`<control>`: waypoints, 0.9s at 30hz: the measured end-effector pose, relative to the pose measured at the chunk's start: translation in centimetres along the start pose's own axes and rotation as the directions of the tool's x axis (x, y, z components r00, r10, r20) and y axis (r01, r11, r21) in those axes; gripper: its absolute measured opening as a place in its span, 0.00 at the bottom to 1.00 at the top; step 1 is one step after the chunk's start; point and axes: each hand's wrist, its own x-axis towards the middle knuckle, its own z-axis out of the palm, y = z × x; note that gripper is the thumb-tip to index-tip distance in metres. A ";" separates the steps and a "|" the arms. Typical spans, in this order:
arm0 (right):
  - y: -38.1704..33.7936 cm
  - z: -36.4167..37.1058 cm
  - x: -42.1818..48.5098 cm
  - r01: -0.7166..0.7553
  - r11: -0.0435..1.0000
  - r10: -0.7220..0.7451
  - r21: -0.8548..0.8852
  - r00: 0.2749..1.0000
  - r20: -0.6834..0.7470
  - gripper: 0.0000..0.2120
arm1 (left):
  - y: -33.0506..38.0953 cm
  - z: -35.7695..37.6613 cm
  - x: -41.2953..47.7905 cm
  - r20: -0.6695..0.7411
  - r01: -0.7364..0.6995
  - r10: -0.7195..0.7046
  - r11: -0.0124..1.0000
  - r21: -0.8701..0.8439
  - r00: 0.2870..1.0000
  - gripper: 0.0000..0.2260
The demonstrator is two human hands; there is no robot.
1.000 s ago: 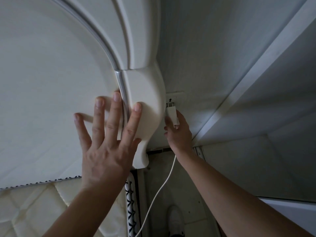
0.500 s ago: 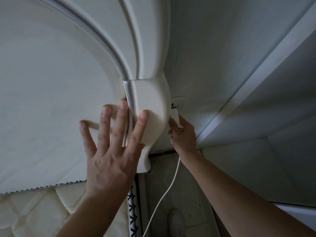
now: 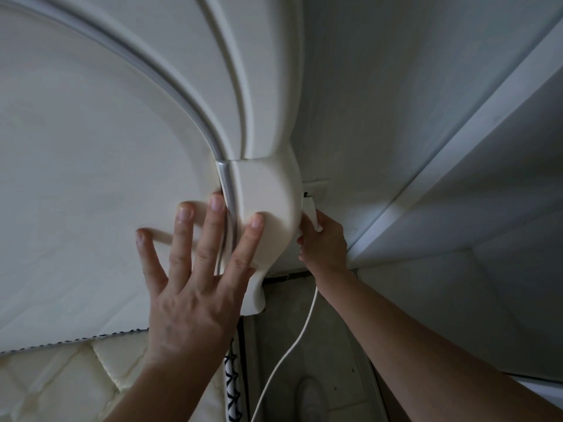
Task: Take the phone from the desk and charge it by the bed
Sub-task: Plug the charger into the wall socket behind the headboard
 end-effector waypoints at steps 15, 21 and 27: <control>0.2 -1.5 -2.3 0.257 0.964 -0.259 -0.068 0.965 -0.023 0.15 | -0.2 0.2 0.0 0.002 -0.001 0.001 1.000 0.024 1.000 0.38; -0.5 -1.5 -2.0 0.258 0.942 -0.262 -0.212 0.965 0.012 0.16 | -0.3 0.2 -0.1 0.016 -0.005 0.005 0.999 0.045 1.000 0.39; -0.8 -1.4 -1.6 0.222 0.952 -0.223 -0.209 0.975 0.023 0.16 | -0.2 0.1 -0.1 0.032 0.011 -0.012 0.999 0.052 0.999 0.41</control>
